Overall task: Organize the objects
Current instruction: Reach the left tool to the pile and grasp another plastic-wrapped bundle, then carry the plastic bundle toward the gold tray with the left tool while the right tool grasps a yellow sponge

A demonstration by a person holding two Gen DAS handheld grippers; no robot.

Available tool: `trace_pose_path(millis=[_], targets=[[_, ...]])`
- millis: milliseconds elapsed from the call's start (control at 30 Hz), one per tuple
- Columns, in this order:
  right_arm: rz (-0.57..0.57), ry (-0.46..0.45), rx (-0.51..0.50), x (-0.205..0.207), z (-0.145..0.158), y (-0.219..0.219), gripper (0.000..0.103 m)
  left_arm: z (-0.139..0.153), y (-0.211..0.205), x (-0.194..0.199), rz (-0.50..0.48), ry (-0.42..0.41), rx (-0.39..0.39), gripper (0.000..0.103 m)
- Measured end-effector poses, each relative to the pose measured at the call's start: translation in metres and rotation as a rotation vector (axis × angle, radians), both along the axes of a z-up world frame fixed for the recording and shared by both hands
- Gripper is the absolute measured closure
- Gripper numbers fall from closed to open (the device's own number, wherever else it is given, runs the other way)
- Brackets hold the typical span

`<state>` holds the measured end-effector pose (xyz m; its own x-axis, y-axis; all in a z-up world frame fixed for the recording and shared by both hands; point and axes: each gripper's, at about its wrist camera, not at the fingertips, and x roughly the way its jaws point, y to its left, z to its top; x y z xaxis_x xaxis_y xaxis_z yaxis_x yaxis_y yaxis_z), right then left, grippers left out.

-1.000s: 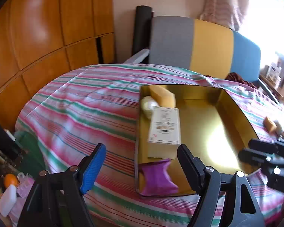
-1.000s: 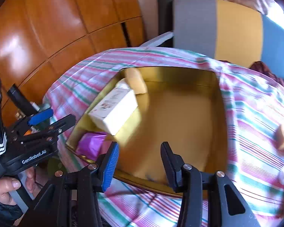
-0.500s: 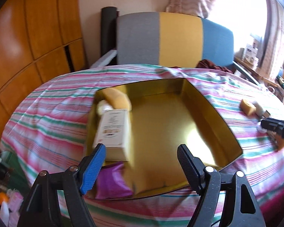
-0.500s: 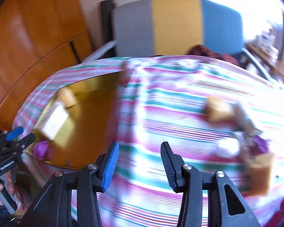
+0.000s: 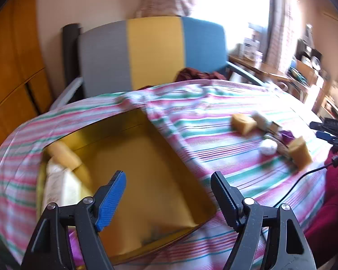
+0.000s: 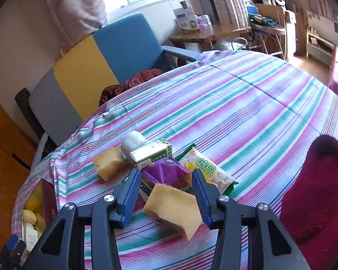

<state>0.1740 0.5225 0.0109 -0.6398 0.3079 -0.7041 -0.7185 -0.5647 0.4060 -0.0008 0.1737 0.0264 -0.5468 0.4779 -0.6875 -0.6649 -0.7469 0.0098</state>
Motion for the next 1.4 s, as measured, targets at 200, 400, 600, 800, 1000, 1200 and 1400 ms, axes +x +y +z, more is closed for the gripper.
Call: trace_pose_path(millis=[200,400,600,800,1000,1200,1400], targets=[[-0.039,0.065,-0.059,0.012,-0.002,0.010,0.056,-0.008,0.072,0.013,-0.153,-0.029,-0.021,0.029],[-0.021,0.073,-0.092,0.011,-0.006,0.012,0.055,-0.026,0.136,0.022,-0.271,-0.126,-0.036,0.031],[-0.007,0.065,-0.123,0.008,-0.012,0.014,0.055,-0.046,0.188,0.025,-0.342,-0.164,-0.047,0.031],[0.011,0.054,-0.126,0.004,-0.014,0.012,0.055,-0.072,0.235,0.017,-0.349,-0.205,-0.070,0.031],[0.009,0.049,-0.131,0.004,-0.015,0.014,0.055,-0.096,0.253,0.006,-0.347,-0.262,-0.081,0.066],[-0.017,0.016,-0.171,0.003,-0.024,0.019,0.055,-0.100,0.213,0.014,-0.336,-0.229,-0.051,0.066],[-0.025,-0.022,-0.197,0.000,-0.031,0.023,0.055,-0.098,0.174,0.027,-0.317,-0.205,-0.057,0.066]])
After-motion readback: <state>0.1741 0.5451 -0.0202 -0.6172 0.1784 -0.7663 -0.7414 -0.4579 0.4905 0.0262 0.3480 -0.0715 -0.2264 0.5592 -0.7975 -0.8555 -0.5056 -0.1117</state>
